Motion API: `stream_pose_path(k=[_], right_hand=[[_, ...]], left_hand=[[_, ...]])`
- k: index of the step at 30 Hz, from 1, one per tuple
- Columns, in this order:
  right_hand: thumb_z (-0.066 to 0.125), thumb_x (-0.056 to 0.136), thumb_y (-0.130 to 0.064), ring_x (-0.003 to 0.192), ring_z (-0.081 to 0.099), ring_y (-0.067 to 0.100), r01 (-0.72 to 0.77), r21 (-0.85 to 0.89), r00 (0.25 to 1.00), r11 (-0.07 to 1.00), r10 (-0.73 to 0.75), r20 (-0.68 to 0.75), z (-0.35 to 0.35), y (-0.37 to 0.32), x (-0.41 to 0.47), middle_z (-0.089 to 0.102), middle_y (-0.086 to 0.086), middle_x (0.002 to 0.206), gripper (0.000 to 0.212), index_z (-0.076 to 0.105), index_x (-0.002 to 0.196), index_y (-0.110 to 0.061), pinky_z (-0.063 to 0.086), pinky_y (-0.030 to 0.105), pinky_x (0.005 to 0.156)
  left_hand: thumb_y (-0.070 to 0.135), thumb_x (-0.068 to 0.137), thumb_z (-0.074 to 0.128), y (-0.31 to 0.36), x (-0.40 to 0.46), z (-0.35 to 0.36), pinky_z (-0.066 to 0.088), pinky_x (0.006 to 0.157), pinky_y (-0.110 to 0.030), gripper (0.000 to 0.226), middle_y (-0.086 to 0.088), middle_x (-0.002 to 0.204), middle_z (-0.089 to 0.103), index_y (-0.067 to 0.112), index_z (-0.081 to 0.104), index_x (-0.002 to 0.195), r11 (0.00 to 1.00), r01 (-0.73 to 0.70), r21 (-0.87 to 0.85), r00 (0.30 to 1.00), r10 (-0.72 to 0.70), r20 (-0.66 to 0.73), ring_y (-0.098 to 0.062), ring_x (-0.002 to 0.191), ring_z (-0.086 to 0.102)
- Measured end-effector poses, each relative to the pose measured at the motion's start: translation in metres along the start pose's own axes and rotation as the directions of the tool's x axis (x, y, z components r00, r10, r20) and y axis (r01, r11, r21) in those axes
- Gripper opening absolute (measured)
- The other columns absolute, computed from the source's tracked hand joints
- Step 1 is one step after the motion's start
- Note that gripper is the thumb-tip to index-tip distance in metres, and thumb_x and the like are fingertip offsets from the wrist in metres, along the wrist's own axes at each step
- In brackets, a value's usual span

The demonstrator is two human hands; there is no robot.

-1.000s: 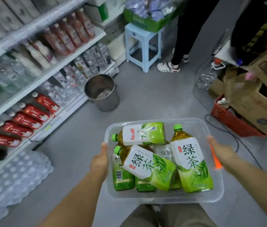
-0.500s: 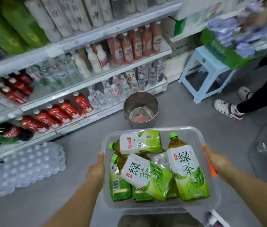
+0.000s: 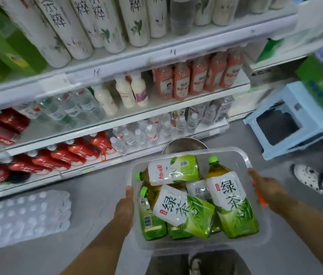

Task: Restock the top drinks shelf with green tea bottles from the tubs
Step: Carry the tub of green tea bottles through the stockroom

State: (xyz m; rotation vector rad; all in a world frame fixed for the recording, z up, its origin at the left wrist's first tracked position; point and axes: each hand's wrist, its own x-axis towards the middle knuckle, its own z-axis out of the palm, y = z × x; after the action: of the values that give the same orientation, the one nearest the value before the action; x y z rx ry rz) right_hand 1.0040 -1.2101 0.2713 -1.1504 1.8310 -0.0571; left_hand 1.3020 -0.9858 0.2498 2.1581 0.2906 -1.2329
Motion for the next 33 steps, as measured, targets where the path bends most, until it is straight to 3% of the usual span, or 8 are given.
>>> stream_pose_path(k=[4, 10, 16, 20, 24, 26, 29, 33], right_hand=[[0.058, 0.092, -0.054, 0.067, 0.054, 0.029, -0.056, -0.01, 0.998, 0.998, 0.056, -0.012, 0.018, -0.038, 0.067, 0.06, 0.018, 0.079, 0.051, 0.058, 0.066, -0.01, 0.046, 0.041, 0.077], [0.055, 0.09, -0.063, 0.063, 0.056, 0.03, -0.061, -0.059, 0.998, 0.996, 0.063, 0.02, 0.048, -0.076, 0.172, 0.059, 0.017, 0.069, 0.06, 0.062, 0.072, -0.006, 0.052, 0.047, 0.077], [0.053, 0.093, -0.06, 0.073, 0.058, 0.032, -0.038, -0.095, 0.998, 0.995, 0.042, 0.048, 0.073, -0.102, 0.237, 0.062, 0.019, 0.085, 0.058, 0.064, 0.081, -0.004, 0.052, 0.044, 0.078], [0.054, 0.089, -0.065, 0.067, 0.054, 0.03, -0.064, -0.083, 0.997, 0.994, 0.068, 0.037, 0.085, -0.101, 0.266, 0.058, 0.019, 0.077, 0.063, 0.061, 0.072, -0.005, 0.052, 0.048, 0.081], [0.056, 0.086, -0.067, 0.066, 0.055, 0.031, -0.102, -0.085, 0.995, 0.991, 0.104, 0.015, 0.088, -0.096, 0.272, 0.057, 0.019, 0.072, 0.065, 0.062, 0.072, -0.005, 0.051, 0.05, 0.08], [0.053, 0.09, -0.064, 0.072, 0.055, 0.031, -0.086, -0.108, 0.996, 0.99, 0.088, 0.012, 0.09, -0.096, 0.273, 0.058, 0.02, 0.076, 0.068, 0.067, 0.081, 0.002, 0.051, 0.05, 0.084], [0.051, 0.096, -0.053, 0.084, 0.053, 0.032, -0.049, -0.211, 0.996, 0.976, 0.064, 0.066, 0.092, -0.106, 0.262, 0.057, 0.022, 0.091, 0.066, 0.064, 0.104, 0.011, 0.049, 0.048, 0.088], [0.058, 0.096, -0.041, 0.101, 0.057, 0.036, -0.061, -0.288, 0.988, 0.956, 0.098, 0.117, 0.081, -0.12, 0.238, 0.06, 0.023, 0.11, 0.054, 0.059, 0.123, 0.007, 0.047, 0.039, 0.085]], left_hand=[[0.06, 0.102, 0.031, 0.043, 0.052, 0.03, 0.048, 0.098, -0.049, 0.058, -0.01, 0.08, 0.054, 0.008, 0.054, 0.087, 0.999, 0.036, -0.012, 0.997, -0.036, -0.062, -0.023, 0.069, 0.05], [0.063, 0.101, 0.031, 0.081, 0.126, 0.072, 0.047, 0.098, -0.05, 0.058, -0.009, 0.078, 0.052, 0.013, 0.054, 0.081, 0.997, 0.072, -0.027, 0.992, -0.074, -0.097, -0.024, 0.07, 0.049], [0.067, 0.1, 0.029, 0.096, 0.185, 0.1, 0.047, 0.078, -0.041, 0.063, -0.012, 0.084, 0.056, 0.011, 0.056, 0.088, 0.997, 0.075, -0.027, 0.99, -0.078, -0.12, -0.027, 0.073, 0.053], [0.067, 0.1, 0.028, 0.103, 0.204, 0.109, 0.049, 0.091, -0.046, 0.064, -0.014, 0.094, 0.059, 0.009, 0.057, 0.098, 0.997, 0.082, -0.016, 0.985, -0.083, -0.148, -0.031, 0.086, 0.057], [0.062, 0.102, 0.029, 0.106, 0.205, 0.112, 0.046, 0.086, -0.043, 0.059, -0.011, 0.082, 0.057, 0.012, 0.055, 0.086, 0.993, 0.12, -0.016, 0.979, -0.121, -0.164, -0.025, 0.073, 0.053], [0.062, 0.102, 0.03, 0.109, 0.2, 0.113, 0.047, 0.087, -0.043, 0.061, -0.012, 0.084, 0.058, 0.009, 0.058, 0.091, 0.993, 0.118, -0.019, 0.978, -0.12, -0.169, -0.026, 0.074, 0.055], [0.072, 0.096, 0.031, 0.113, 0.194, 0.114, 0.051, 0.096, -0.048, 0.075, -0.018, 0.103, 0.067, 0.007, 0.063, 0.114, 0.991, 0.096, 0.094, 0.988, -0.084, -0.126, -0.034, 0.093, 0.064], [0.072, 0.093, 0.04, 0.124, 0.162, 0.108, 0.052, 0.087, -0.041, 0.077, -0.015, 0.114, 0.065, 0.006, 0.059, 0.127, 0.956, 0.015, 0.294, 0.999, 0.0, -0.05, -0.029, 0.096, 0.062]])
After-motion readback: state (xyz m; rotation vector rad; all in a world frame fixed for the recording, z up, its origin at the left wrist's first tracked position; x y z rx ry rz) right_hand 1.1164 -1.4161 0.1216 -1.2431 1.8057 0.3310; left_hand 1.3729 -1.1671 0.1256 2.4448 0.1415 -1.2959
